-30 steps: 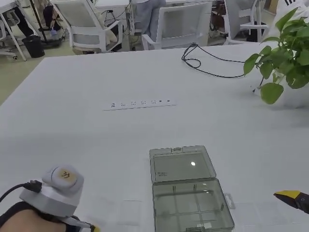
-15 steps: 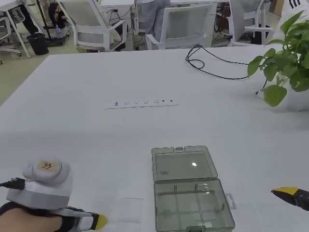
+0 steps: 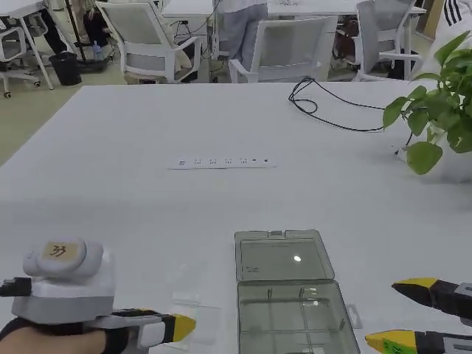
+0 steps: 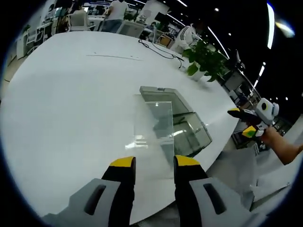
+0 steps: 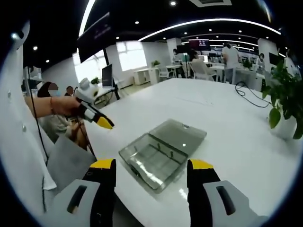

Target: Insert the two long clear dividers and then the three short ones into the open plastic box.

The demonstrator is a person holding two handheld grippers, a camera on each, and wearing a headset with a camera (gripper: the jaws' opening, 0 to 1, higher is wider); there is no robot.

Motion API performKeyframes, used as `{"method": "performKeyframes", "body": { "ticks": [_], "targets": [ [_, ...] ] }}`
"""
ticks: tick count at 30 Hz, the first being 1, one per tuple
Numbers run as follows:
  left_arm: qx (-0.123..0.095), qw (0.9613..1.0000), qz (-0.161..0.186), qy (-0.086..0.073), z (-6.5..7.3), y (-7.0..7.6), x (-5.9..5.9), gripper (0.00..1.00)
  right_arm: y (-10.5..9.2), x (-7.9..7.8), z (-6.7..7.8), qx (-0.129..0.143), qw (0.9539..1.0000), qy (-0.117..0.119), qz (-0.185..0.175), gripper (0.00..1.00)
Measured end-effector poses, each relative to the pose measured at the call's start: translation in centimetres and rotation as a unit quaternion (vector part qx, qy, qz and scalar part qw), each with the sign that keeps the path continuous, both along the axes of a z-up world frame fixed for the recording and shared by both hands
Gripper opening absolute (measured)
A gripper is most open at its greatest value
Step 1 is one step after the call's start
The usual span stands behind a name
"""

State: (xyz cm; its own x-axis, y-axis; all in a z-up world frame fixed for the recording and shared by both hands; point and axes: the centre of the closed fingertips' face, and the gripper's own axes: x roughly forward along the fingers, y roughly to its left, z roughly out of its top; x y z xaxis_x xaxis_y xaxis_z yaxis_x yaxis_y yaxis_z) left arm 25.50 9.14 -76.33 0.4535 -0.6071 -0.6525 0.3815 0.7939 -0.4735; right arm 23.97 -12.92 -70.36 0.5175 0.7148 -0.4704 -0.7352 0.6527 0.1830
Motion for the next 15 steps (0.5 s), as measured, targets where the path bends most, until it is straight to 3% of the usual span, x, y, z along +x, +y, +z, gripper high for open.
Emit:
{"method": "performKeyframes", "body": {
  "ticks": [5, 10, 15],
  "targets": [
    [-0.046, 0.9988, -0.006, -0.013, 1.5, -3.1, -0.8, 0.30, 1.9, 0.2, 1.3, 0.032, 0.9993, 0.012, -0.016, 0.57],
    [-0.071, 0.9972, -0.012, -0.018, 2.3, -5.2, -1.3, 0.30, 3.5, 0.1, 2.3, 0.061, 0.9972, 0.031, -0.030, 0.52],
    [-0.094, 0.9951, -0.016, -0.027, 3.3, -7.1, -1.5, 0.30, 4.6, 0.0, 2.6, 0.065, 0.9967, 0.039, -0.029, 0.46]
  ]
}}
